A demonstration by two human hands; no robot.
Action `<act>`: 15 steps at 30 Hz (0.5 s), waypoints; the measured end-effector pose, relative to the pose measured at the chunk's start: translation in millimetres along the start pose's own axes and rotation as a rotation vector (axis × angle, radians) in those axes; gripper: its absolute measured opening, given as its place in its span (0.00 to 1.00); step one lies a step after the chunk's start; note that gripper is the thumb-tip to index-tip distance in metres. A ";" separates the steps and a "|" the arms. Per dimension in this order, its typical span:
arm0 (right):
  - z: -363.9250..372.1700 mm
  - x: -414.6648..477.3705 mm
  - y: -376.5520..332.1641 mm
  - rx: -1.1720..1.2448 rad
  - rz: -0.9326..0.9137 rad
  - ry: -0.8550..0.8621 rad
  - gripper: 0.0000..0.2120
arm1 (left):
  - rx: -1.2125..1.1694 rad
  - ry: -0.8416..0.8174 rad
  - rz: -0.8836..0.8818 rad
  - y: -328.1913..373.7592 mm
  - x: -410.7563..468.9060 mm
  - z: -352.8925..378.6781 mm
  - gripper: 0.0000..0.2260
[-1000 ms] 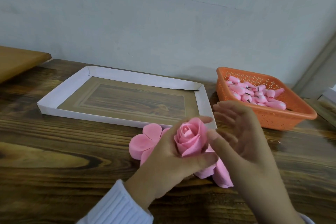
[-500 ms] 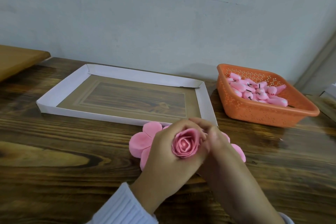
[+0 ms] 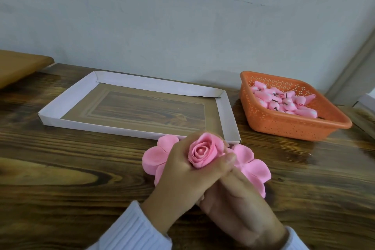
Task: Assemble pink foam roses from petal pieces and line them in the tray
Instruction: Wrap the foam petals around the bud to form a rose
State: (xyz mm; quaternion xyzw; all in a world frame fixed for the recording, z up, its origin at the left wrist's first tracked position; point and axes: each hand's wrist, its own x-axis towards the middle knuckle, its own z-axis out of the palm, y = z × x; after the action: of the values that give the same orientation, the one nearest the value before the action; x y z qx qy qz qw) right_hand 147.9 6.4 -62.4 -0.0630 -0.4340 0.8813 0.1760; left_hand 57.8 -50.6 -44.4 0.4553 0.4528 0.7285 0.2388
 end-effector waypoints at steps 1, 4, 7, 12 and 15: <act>0.1 0.6 0.9 0.005 0.002 0.013 0.18 | -0.020 -0.006 -0.009 0.1 -0.6 0.4 0.04; -3.0 3.2 4.5 -0.012 0.025 0.099 0.14 | -0.046 0.029 -0.006 0.2 -0.5 1.2 0.02; -3.9 3.9 4.8 -0.054 0.035 0.090 0.17 | -0.039 0.021 -0.030 1.1 0.0 0.2 0.05; 4.0 3.5 -2.0 0.107 -0.017 -0.068 0.16 | 0.031 0.023 -0.007 -3.5 1.8 -2.4 0.09; -2.1 1.6 0.6 0.042 0.016 0.044 0.15 | 0.022 -0.043 0.022 -4.8 2.1 -2.0 0.05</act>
State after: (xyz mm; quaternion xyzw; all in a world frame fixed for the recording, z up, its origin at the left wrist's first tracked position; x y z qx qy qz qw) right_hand 146.8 8.3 -64.1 -0.0821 -0.4110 0.8899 0.1797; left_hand 54.8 -47.6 -48.0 0.4782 0.4508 0.7160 0.2354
